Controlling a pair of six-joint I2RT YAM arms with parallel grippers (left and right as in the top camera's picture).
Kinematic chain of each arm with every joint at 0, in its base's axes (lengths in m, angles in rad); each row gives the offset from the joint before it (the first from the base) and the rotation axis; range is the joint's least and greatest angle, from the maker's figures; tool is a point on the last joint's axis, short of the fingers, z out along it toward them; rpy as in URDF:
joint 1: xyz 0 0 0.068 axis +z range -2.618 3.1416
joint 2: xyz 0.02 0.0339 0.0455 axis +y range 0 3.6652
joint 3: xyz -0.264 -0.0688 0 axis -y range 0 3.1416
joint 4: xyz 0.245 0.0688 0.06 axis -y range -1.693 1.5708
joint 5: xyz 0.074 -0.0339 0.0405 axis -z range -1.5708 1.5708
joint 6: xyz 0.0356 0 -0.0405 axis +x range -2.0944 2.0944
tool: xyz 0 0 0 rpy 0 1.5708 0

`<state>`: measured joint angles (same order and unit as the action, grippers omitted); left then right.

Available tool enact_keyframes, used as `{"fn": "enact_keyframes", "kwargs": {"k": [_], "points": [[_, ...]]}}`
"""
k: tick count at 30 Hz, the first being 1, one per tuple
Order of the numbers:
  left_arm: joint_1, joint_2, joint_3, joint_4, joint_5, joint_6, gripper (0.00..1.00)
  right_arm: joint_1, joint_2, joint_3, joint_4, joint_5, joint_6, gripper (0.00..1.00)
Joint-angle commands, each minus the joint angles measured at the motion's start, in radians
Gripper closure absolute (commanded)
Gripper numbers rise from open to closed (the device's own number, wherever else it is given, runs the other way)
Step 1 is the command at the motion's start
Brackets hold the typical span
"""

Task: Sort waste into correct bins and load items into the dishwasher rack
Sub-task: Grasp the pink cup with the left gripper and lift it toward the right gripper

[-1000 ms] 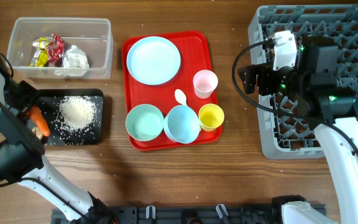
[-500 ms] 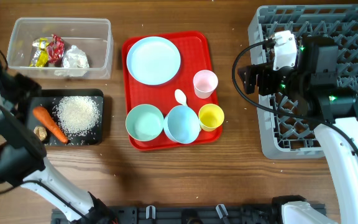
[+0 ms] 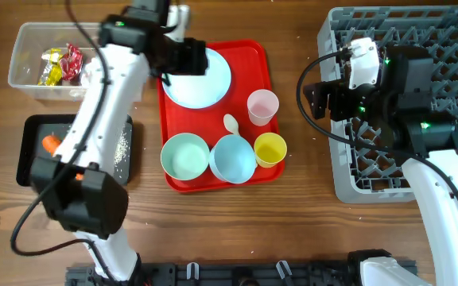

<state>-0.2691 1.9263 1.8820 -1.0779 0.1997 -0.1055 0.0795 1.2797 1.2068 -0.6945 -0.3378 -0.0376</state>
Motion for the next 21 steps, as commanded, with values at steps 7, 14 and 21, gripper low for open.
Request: {"fn": "enact_keyframes", "kwargs": {"k": [7,14,21], "points": [[-0.21,0.117,-0.005,-0.017,-0.052,0.023,0.16,0.001,0.024,0.01,0.023,-0.072,0.014,0.0],[-0.271,0.206,-0.005,0.07,-0.056,0.021,0.21,0.001,0.034,0.01,0.039,-0.043,0.014,0.0],[-0.27,0.289,-0.005,0.097,-0.055,0.02,0.68,0.001,0.065,0.01,0.039,-0.043,0.014,0.01]]}}
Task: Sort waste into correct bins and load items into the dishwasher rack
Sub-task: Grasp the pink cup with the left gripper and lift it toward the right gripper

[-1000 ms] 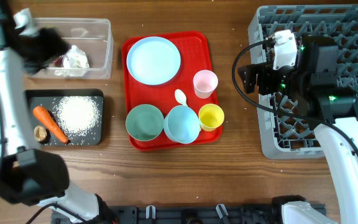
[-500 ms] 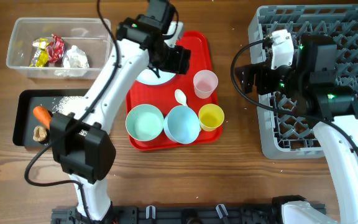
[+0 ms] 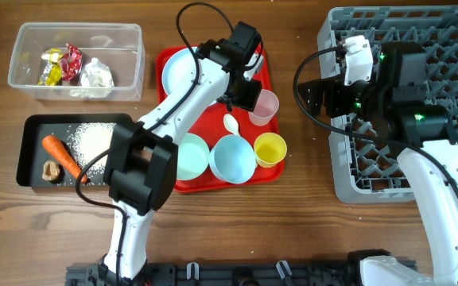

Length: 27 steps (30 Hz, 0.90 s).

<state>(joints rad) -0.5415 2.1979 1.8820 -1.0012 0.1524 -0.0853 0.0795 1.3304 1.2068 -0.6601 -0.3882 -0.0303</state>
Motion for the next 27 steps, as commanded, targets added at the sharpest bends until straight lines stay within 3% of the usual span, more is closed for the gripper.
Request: {"fn": "enact_keyframes", "kwargs": {"k": [1,6,8,13,18,22,24,27], "points": [[0.002,0.023,-0.005,0.034,-0.008,-0.001,0.77,0.001,0.014,0.01,0.004,0.007,0.007,0.01],[0.0,0.086,-0.005,0.055,-0.007,-0.027,0.8,0.001,0.014,0.01,0.005,0.007,0.007,0.01],[0.0,0.093,-0.005,0.056,-0.005,-0.027,0.96,0.001,0.014,0.01,0.01,0.007,0.008,0.01],[0.038,0.066,-0.004,0.052,0.022,-0.13,0.96,-0.01,0.014,0.01,0.03,0.006,0.089,0.04],[0.192,-0.14,-0.003,0.06,0.481,-0.131,0.96,-0.116,0.014,0.01,0.077,-0.208,0.114,0.02],[0.298,-0.206,-0.003,0.178,1.093,-0.031,0.96,-0.168,0.028,0.01,0.183,-0.624,0.11,0.0],[0.304,-0.206,-0.003,0.177,1.175,0.037,0.96,-0.155,0.051,0.01,0.274,-0.793,0.145,0.0],[0.273,-0.205,-0.003,0.179,1.175,0.105,0.96,-0.104,0.107,0.01,0.343,-0.888,0.198,0.0]]}}
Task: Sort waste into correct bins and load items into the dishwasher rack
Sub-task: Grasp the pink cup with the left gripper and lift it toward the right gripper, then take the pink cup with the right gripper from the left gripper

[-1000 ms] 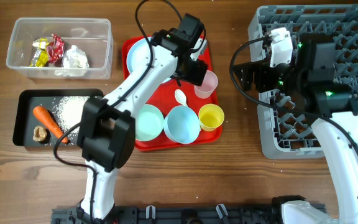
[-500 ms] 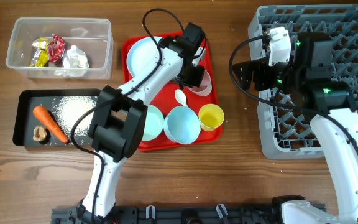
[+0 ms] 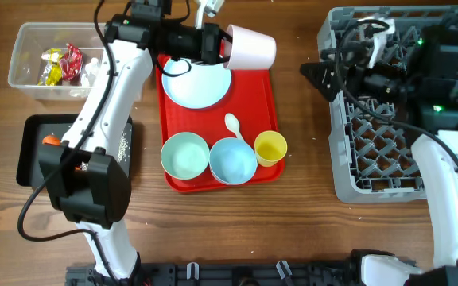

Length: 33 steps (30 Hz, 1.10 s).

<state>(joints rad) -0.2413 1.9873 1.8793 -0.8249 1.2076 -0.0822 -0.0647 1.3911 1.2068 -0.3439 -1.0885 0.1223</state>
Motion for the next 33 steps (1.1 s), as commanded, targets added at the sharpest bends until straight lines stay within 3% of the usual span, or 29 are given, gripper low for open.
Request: {"fn": "enact_keyframes", "kwargs": {"k": [1,6,13,22,29,33], "points": [[-0.033,0.005,-0.001,0.003,0.119,0.106,0.96,0.055,0.057,0.01,0.033,-0.196,0.046,0.0],[-0.037,0.005,-0.001,0.003,0.115,0.105,0.96,0.156,0.123,0.01,0.181,-0.204,0.124,0.0],[-0.039,0.005,-0.001,0.003,0.116,0.105,0.96,0.16,0.164,0.01,0.31,-0.212,0.222,0.02],[-0.055,0.005,-0.001,0.003,0.115,0.105,0.96,0.206,0.165,0.01,0.386,-0.222,0.226,0.18],[-0.056,0.005,-0.001,0.003,0.116,0.105,0.96,0.208,0.165,0.01,0.388,-0.222,0.23,0.41],[-0.056,0.005,-0.001,-0.002,0.116,0.105,0.96,0.208,0.165,0.01,0.418,-0.211,0.249,0.48]]}}
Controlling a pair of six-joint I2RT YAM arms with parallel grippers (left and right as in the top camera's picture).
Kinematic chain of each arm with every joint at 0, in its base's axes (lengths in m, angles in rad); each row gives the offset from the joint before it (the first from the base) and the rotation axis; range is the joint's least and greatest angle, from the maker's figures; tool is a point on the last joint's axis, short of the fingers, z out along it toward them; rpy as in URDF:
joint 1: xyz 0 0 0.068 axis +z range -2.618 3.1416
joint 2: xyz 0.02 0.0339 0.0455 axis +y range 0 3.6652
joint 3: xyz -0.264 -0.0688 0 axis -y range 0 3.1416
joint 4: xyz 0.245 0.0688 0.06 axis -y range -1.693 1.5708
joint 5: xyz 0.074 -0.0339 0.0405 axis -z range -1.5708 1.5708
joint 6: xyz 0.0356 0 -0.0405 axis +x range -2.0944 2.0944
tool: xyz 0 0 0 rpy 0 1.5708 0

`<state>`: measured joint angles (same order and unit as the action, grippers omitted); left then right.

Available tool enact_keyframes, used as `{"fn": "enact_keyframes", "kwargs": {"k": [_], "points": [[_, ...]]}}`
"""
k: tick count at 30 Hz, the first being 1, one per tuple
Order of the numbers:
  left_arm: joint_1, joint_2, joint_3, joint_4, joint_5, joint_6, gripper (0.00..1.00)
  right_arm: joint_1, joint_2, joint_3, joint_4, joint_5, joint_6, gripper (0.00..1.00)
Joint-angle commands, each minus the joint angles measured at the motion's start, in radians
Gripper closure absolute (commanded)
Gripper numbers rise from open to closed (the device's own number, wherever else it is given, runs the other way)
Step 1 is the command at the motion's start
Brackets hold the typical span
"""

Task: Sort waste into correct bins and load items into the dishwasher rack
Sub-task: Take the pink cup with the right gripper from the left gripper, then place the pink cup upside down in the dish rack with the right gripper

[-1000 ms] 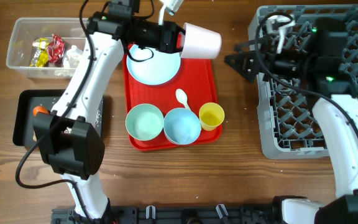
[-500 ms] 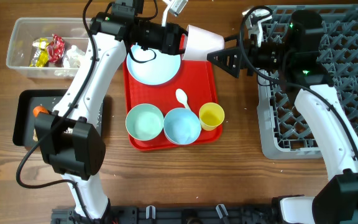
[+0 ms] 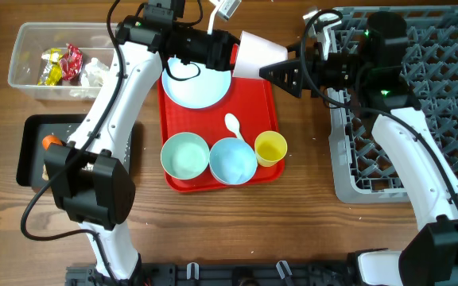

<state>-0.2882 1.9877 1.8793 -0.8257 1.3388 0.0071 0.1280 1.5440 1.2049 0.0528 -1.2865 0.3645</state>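
Note:
A pink cup [image 3: 257,54] hangs on its side above the top of the red tray [image 3: 254,107], its mouth turned right. My left gripper [image 3: 233,49] is shut on the cup's base end. From the right, my right gripper [image 3: 281,74] reaches in with its fingers open at the cup's mouth. On the tray sit a white plate [image 3: 197,86], a green bowl [image 3: 185,156], a blue bowl [image 3: 233,160], a yellow cup [image 3: 270,148] and a white spoon [image 3: 232,124]. The grey dishwasher rack [image 3: 428,151] stands at the right.
A clear bin [image 3: 30,75] with wrappers stands at the back left. Below it a black tray [image 3: 34,163] holds an orange carrot [image 3: 50,142], partly hidden by my left arm. Bare wood lies in front of the tray and rack.
The left gripper has carried the pink cup a little to the right. The right gripper has come left off the rack's edge and now meets the cup's mouth.
The left gripper was over the white plate, with the pink cup standing on the tray. Then it was at the cup. Then it held the cup on its side above the tray's top edge. Now the right gripper has come to the held cup.

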Motion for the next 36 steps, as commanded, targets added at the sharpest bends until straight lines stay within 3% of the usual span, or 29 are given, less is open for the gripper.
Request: {"fn": "enact_keyframes", "kwargs": {"k": [1,4,6,13,22,26,32,36], "points": [[-0.01,0.005,-0.001,-0.002,-0.016,0.015,0.91,0.015,0.012,0.012,0.022,-0.013,0.014,0.49],[-0.009,0.005,-0.001,-0.016,-0.016,0.015,0.72,0.014,0.012,0.012,0.024,-0.013,0.02,0.51],[-0.009,0.005,-0.001,-0.023,-0.016,0.015,0.68,0.014,0.012,0.012,0.029,-0.013,0.02,0.5],[-0.004,0.005,-0.001,-0.023,-0.016,0.015,0.66,-0.078,0.012,0.012,0.024,-0.028,0.018,0.5],[0.018,0.005,-0.001,-0.025,-0.035,0.015,0.67,-0.224,0.012,0.012,-0.148,-0.051,-0.103,0.49],[0.018,0.005,-0.001,-0.078,-0.181,0.015,0.67,-0.277,0.01,0.012,-0.264,0.087,-0.13,0.49],[0.011,0.005,-0.001,-0.186,-0.644,0.014,0.66,-0.367,-0.11,0.042,-0.585,0.569,-0.178,0.49],[-0.003,0.005,-0.001,-0.188,-0.79,0.014,0.63,-0.449,-0.212,0.166,-0.871,0.847,-0.178,0.5]]}}
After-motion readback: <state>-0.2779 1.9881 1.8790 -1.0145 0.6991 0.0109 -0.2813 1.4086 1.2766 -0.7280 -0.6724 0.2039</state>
